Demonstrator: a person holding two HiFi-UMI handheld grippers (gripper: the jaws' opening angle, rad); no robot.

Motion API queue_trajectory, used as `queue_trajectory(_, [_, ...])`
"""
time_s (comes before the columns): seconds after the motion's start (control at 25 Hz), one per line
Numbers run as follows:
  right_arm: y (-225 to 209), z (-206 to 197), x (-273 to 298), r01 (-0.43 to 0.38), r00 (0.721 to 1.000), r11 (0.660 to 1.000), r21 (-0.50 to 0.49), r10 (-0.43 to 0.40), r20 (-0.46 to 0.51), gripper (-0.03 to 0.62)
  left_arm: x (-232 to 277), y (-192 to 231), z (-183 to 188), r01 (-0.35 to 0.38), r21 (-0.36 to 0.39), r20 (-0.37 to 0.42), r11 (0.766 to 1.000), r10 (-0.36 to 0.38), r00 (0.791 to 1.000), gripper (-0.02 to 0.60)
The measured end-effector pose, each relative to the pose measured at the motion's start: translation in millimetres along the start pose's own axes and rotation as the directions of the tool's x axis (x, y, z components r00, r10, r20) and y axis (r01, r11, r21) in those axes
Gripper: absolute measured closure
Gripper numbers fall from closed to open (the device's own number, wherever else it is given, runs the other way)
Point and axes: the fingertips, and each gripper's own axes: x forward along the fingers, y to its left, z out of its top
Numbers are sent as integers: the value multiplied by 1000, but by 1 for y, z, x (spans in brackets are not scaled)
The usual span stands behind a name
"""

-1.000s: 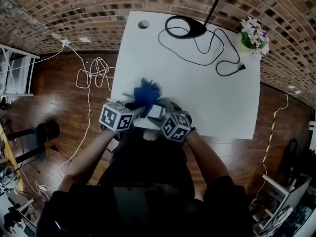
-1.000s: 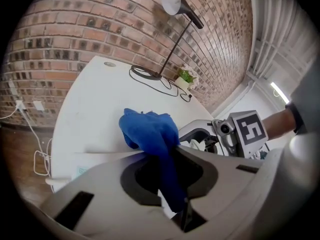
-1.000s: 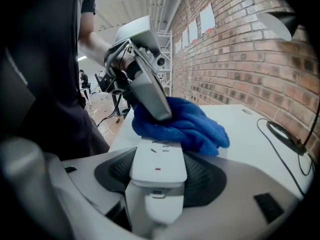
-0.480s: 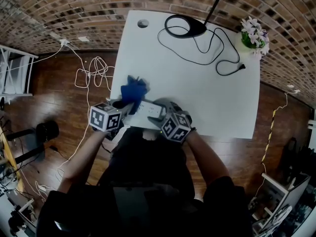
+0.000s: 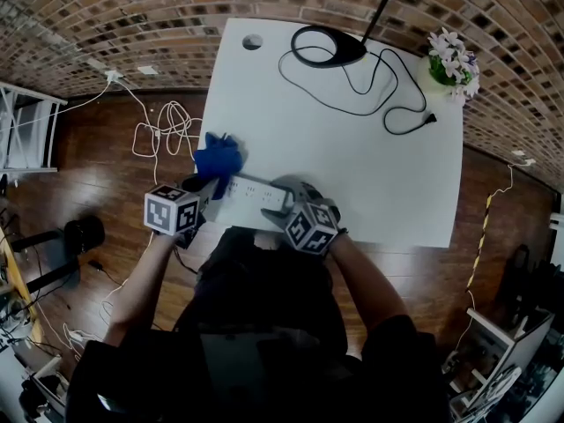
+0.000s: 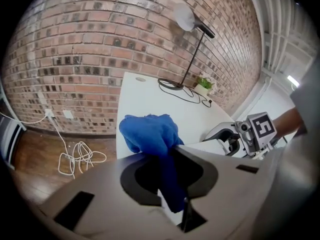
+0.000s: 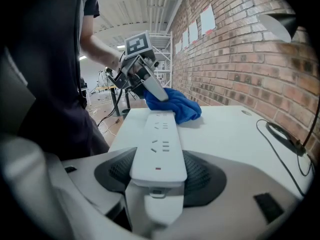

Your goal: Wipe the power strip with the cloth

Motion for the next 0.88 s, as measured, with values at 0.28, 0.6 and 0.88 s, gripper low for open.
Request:
queue_trajectory(0.28, [0,-1,1,0,1000,1000,-2,0,2,316,-2,6,-1,-10,-19,0,1000,10,1000,525])
queue_trajectory(0.6, [0,-1,0,-1,1000,1000,2,1,-1,316,-9,16,-4,-29,-53,16,998,30,999,525])
queue_trajectory(0.88, [-1,0,1,-3,1000,1000,13,4,-7,318,-11,17,-3,-52,-46,28,998,54,998,525])
